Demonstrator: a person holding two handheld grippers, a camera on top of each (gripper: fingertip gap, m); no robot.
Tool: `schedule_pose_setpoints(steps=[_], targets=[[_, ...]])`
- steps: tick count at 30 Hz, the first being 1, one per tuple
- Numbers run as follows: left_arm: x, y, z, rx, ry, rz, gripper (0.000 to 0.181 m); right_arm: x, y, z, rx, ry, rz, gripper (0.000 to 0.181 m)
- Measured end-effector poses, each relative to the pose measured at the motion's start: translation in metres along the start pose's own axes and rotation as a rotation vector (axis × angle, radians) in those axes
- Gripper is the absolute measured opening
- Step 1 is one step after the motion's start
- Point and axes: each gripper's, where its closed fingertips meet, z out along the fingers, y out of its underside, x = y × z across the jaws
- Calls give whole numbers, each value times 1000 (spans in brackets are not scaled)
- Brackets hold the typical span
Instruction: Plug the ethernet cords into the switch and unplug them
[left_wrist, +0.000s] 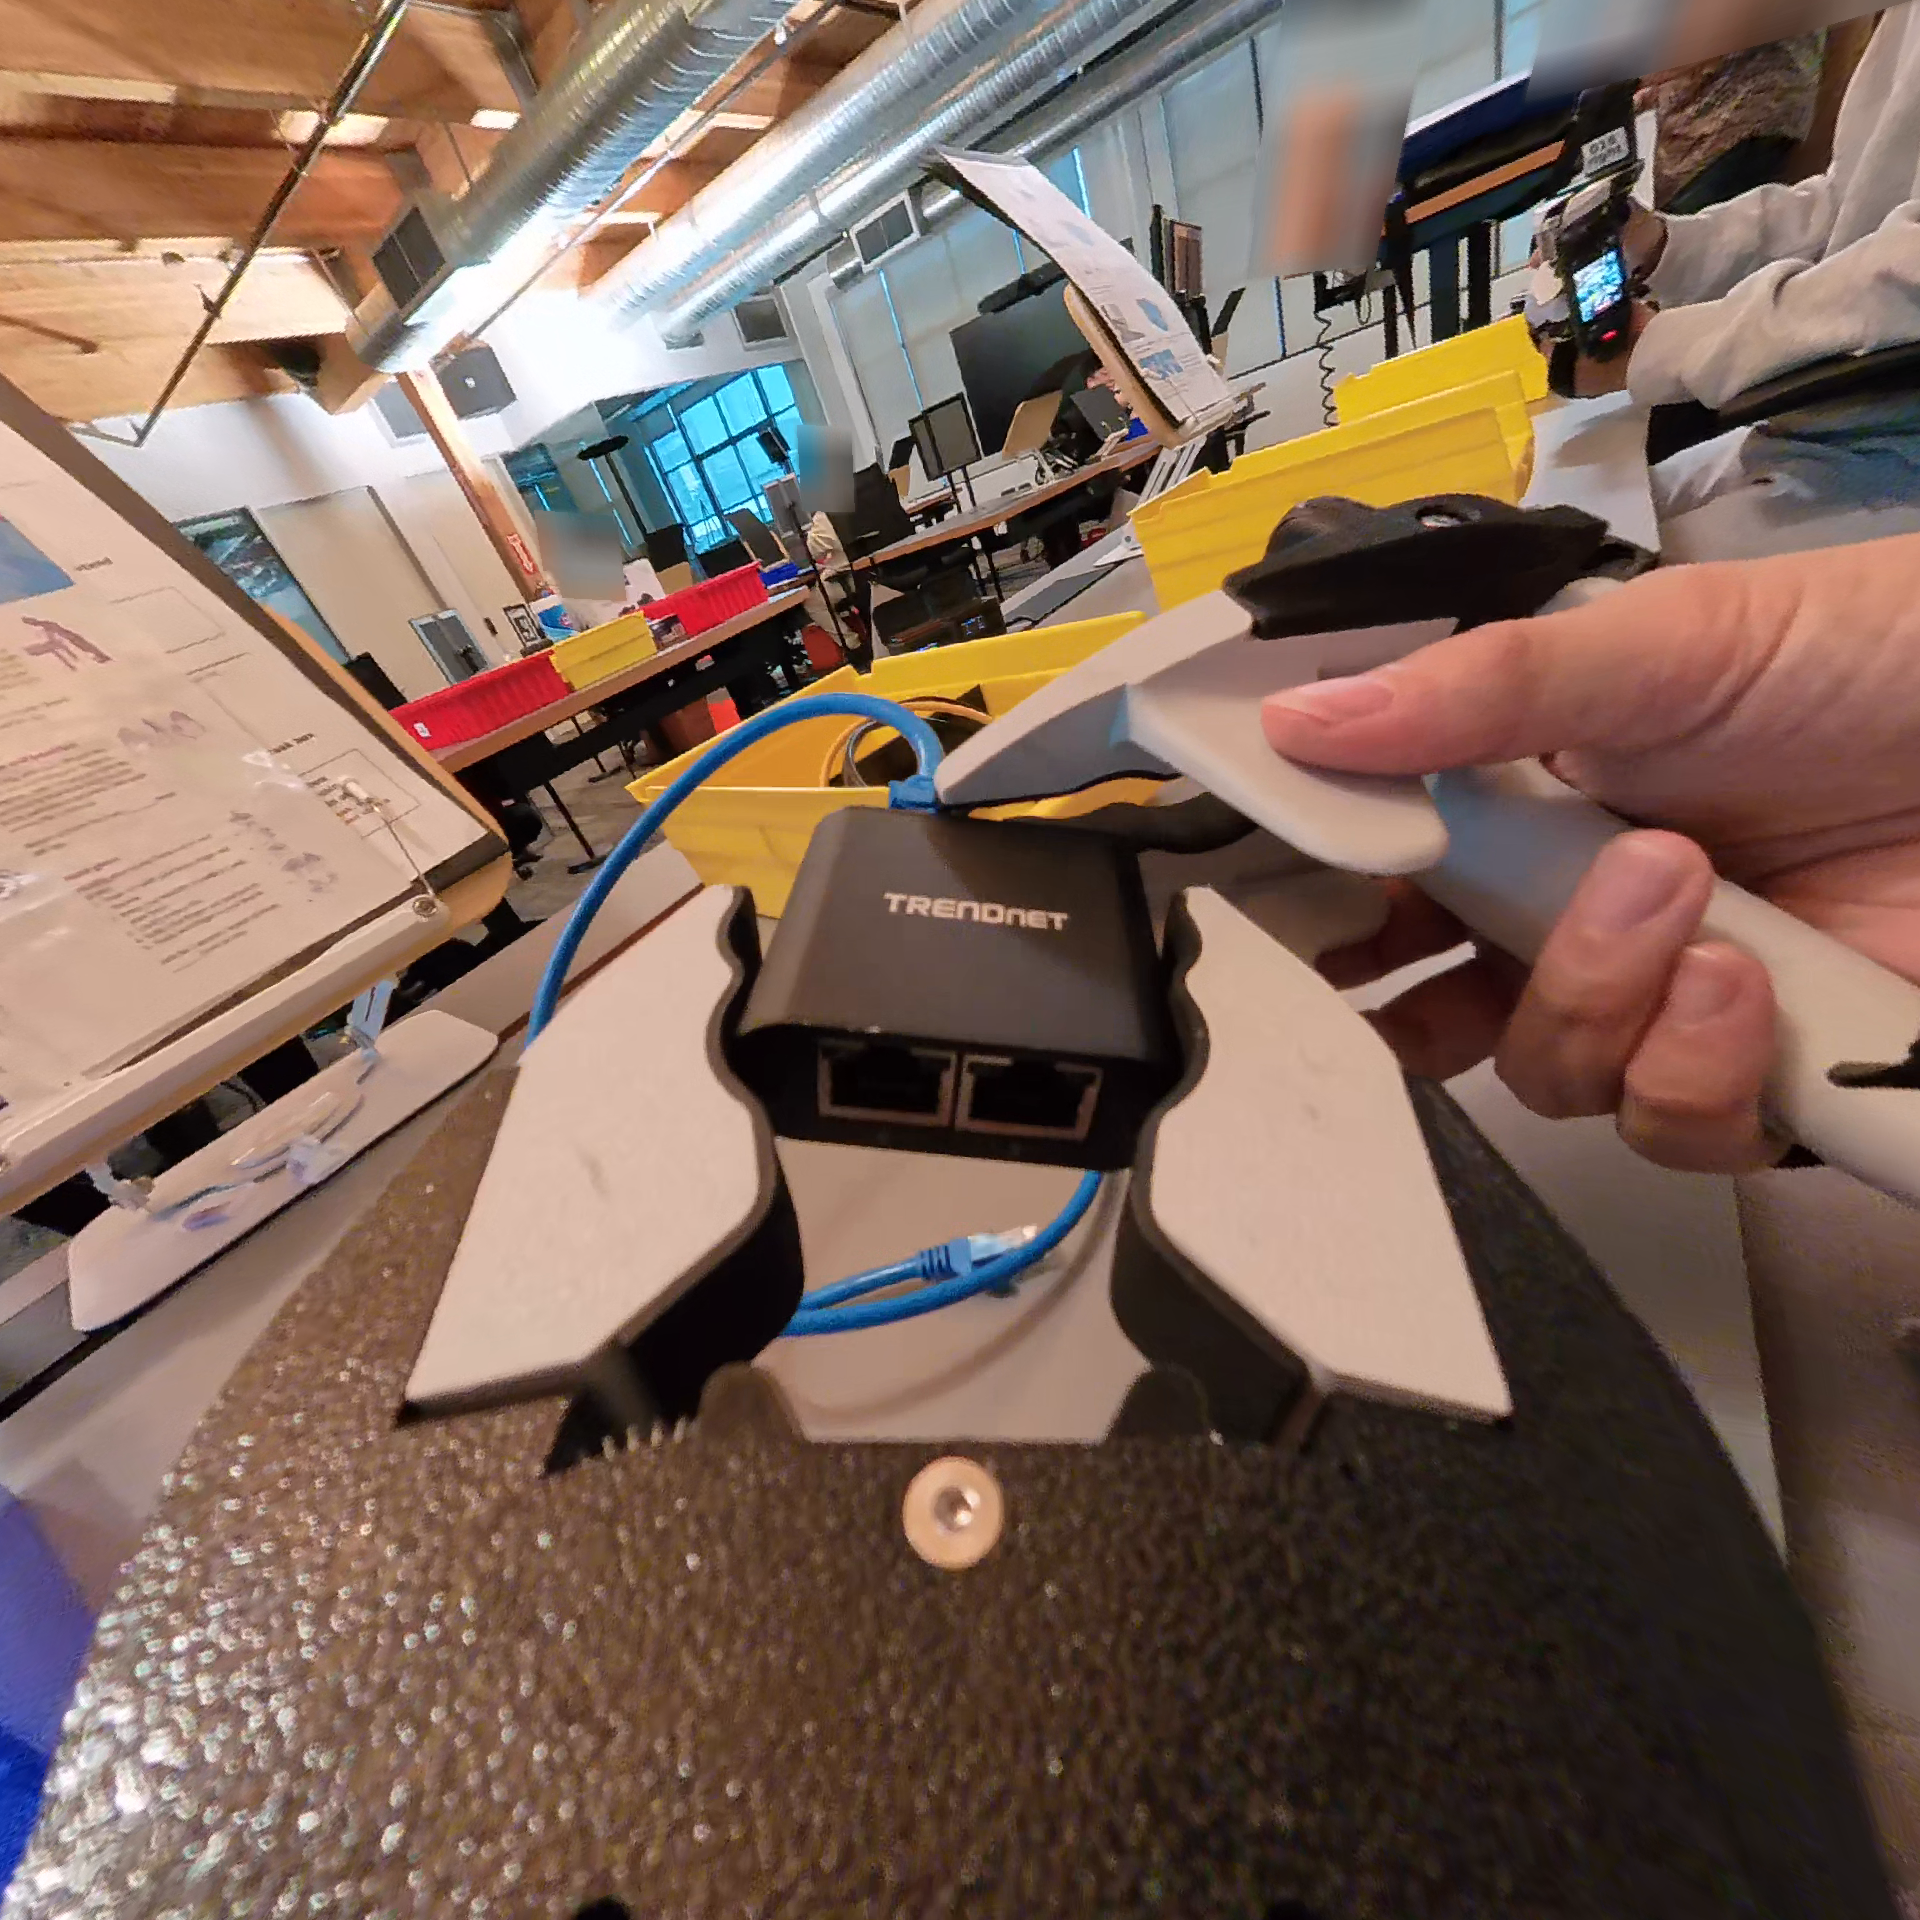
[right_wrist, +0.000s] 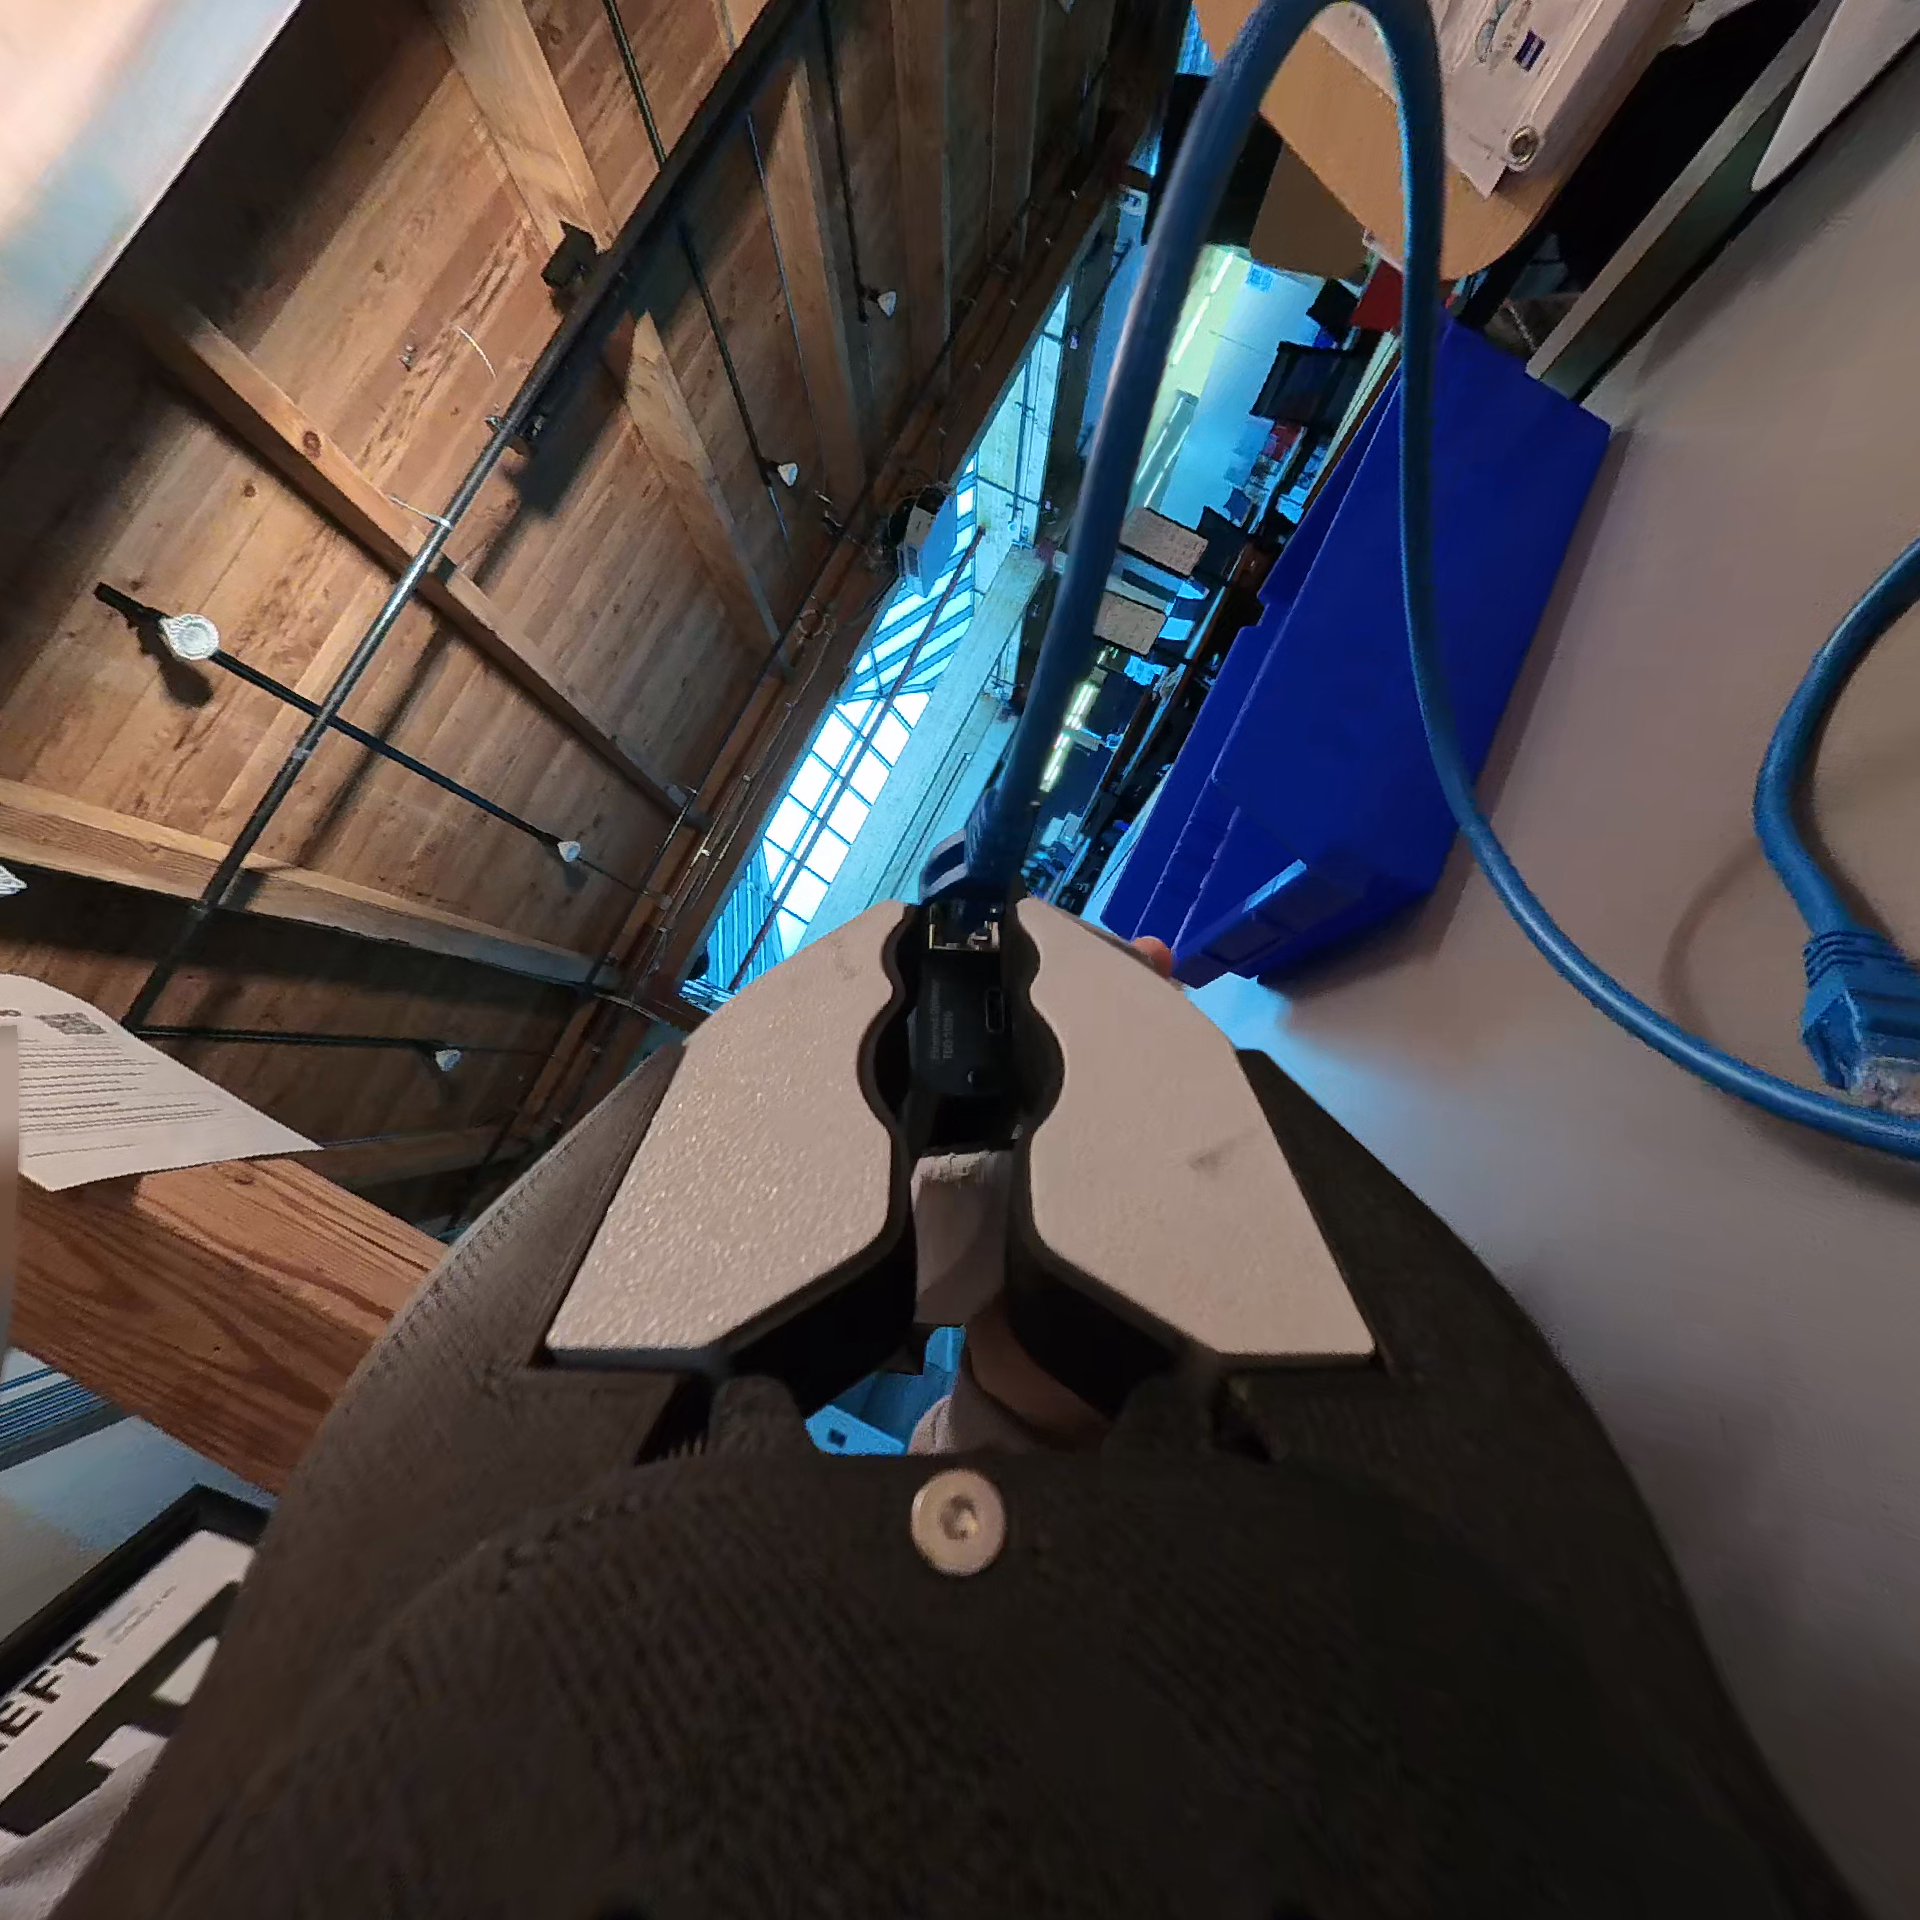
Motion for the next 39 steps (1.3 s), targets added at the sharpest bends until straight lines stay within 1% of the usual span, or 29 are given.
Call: schedule_pose_setpoints(steps=[3,7,16,24,27,30,33,36,39], targets=[[-1,0,-1,2,-1,5,74,0,0,1,3,-16,39,14],[3,1,1,-6,2,19,74,1,-1,1,19,-10,41,15],[4,6,4,-5,0,-7,74,4,0,1,-22,16,-94,14],[1,-1,2,40,-26,7,74,-4,1,4,-46,-35,-197,15],[1,-2,3,54,-22,-27,74,-5,0,4,-47,-39,-232,15],[2,0,5,57,-24,-54,74,-4,-1,3,-50,-28,-253,15],[1,-1,5,47,-52,-3,74,-7,-1,3,-50,-53,-249,14],[0,-3,2,57,-50,36,74,-9,2,4,-59,-68,-251,14],[0,-5,2,65,-41,-2,74,-10,0,5,-47,-68,-251,15]])
